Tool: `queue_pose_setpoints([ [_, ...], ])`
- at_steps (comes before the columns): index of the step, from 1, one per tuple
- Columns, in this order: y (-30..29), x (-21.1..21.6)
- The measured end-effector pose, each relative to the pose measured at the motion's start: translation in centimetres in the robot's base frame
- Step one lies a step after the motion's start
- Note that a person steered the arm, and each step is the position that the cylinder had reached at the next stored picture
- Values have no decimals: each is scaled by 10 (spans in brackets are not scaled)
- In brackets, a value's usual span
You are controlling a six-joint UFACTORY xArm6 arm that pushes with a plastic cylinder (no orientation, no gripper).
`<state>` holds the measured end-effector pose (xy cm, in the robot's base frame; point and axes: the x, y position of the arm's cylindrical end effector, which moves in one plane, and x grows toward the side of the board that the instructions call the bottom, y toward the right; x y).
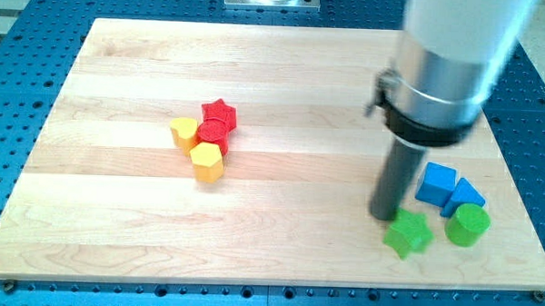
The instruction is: Place the green star to the left of the green circle
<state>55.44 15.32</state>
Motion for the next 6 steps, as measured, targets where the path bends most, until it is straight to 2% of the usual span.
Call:
queue_pose_setpoints([
  [1, -28, 3],
  [2, -40, 37],
  [3, -22, 65],
  [4, 4, 60],
  [5, 14, 36],
  [6, -19, 37],
])
